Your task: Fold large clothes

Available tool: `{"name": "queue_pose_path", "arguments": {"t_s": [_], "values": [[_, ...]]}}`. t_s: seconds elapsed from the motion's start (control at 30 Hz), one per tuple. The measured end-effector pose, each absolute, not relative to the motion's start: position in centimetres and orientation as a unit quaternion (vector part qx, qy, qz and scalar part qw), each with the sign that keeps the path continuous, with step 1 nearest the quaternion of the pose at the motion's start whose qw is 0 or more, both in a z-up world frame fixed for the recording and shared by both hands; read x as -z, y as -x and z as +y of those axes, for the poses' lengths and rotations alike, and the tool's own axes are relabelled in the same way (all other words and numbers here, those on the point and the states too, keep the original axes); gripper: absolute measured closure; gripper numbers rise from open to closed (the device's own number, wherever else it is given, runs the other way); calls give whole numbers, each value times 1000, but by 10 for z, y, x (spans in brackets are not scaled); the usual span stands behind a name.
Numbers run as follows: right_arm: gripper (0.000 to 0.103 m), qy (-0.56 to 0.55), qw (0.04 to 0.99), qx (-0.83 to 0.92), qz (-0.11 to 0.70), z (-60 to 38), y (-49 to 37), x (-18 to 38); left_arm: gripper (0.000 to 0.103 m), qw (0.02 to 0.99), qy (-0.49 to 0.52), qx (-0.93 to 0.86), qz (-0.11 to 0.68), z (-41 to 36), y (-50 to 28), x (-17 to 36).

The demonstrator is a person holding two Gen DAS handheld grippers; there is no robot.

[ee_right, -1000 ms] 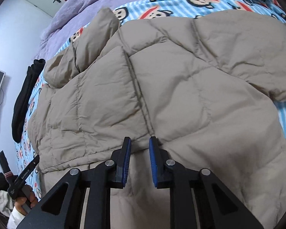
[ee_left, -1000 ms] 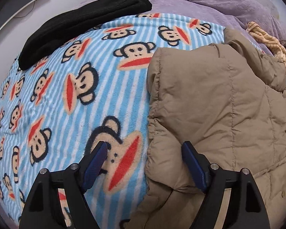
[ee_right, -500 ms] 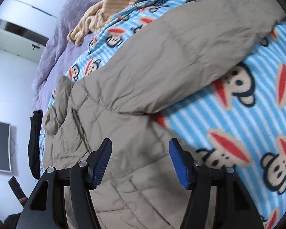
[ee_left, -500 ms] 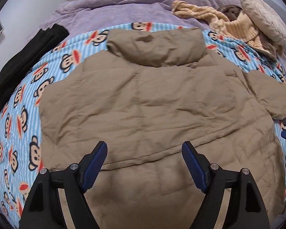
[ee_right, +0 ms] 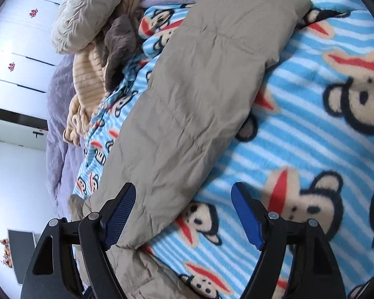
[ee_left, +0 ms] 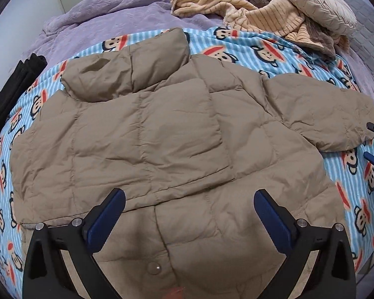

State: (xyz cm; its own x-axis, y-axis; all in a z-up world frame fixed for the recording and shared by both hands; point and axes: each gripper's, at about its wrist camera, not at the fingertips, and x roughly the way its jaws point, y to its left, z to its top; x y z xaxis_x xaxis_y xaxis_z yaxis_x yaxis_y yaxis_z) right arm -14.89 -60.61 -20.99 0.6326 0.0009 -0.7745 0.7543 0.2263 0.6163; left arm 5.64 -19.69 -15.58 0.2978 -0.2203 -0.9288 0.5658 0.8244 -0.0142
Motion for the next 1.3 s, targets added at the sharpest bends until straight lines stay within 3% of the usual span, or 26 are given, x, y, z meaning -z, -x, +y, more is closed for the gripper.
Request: {"name": "queue_pose_path", "arguments": {"t_s": [0.43, 0.47, 0.5, 0.57, 0.77, 1.03, 1.17, 1.3], "values": [[24, -637, 681, 244, 266, -672, 127, 220, 0, 791, -132, 251, 542, -209, -66, 153], [40, -638, 680, 242, 269, -674, 123, 219, 0, 795, -128, 248, 539, -207, -68, 150], [68, -638, 679, 238, 275, -674, 118, 219, 0, 799, -126, 243, 536, -205, -70, 148], [94, -644, 678, 218, 279, -675, 109, 219, 0, 806, -120, 234, 531, -200, -76, 144], [95, -565, 748, 181, 297, -645, 61, 169, 0, 825, -93, 203, 519, -171, -95, 132], [95, -323, 876, 33, 357, -502, -54, 86, 0, 843, -85, 164, 506, -124, -116, 131], [95, -204, 891, -40, 404, -396, -93, 92, 0, 846, -72, 146, 507, -96, -124, 139], [95, -154, 871, -78, 460, -320, -102, 129, 0, 847, -66, 136, 509, -71, -131, 147]]}}
